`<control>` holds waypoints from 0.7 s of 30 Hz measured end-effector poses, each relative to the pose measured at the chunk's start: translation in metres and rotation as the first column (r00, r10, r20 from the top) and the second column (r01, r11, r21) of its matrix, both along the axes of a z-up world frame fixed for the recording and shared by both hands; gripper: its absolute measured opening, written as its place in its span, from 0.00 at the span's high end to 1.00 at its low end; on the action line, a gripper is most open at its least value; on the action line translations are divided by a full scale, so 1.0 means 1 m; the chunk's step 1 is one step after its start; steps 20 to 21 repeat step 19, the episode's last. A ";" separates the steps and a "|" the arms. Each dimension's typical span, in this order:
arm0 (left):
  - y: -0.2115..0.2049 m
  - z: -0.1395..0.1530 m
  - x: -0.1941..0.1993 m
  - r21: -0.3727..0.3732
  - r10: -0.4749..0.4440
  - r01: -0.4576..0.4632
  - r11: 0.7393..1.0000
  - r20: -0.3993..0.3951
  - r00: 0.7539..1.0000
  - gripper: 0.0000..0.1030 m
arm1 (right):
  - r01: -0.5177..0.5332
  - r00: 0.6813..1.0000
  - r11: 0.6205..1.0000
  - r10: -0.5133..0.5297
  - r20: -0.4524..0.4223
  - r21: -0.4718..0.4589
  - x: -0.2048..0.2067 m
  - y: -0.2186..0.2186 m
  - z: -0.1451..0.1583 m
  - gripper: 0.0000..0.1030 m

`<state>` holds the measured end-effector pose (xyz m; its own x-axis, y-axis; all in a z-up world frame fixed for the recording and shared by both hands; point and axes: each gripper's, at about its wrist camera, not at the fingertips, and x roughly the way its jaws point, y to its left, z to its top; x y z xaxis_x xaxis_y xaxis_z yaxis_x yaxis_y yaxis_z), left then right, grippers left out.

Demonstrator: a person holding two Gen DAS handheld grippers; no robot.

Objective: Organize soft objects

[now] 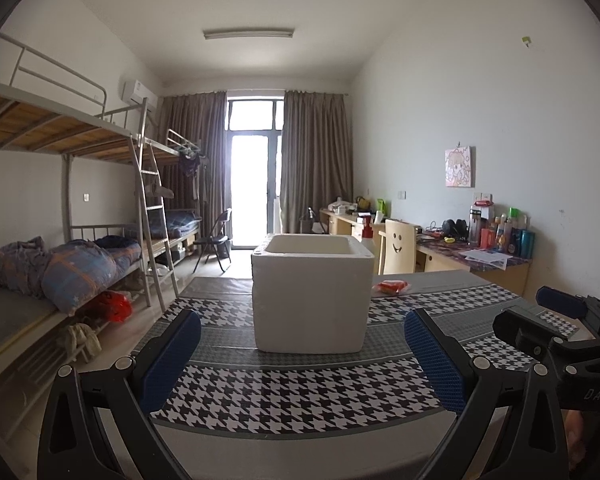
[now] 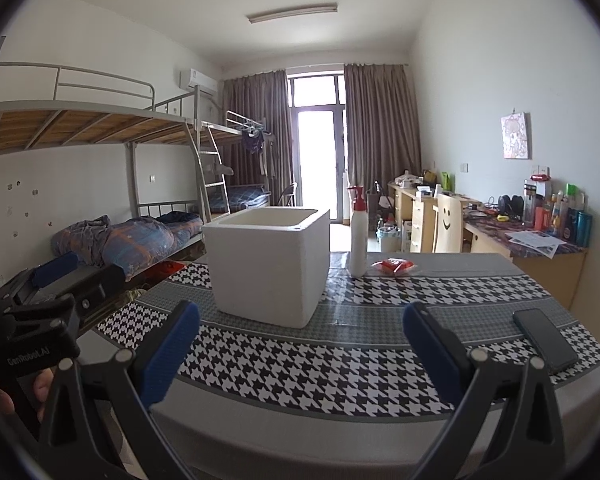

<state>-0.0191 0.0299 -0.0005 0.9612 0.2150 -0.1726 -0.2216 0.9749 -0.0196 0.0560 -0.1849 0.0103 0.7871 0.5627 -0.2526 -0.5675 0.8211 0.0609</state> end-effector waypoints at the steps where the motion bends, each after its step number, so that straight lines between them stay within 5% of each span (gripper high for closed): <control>1: 0.000 -0.001 -0.001 -0.001 -0.001 0.001 1.000 0.000 1.000 0.01 | 0.000 1.000 1.000 0.000 0.000 0.001 0.000 0.000 0.000 0.00; 21: 0.002 -0.002 0.000 -0.007 -0.009 0.009 1.000 -0.014 1.000 0.01 | 0.013 1.000 1.000 -0.013 -0.006 0.007 0.002 -0.005 0.000 0.00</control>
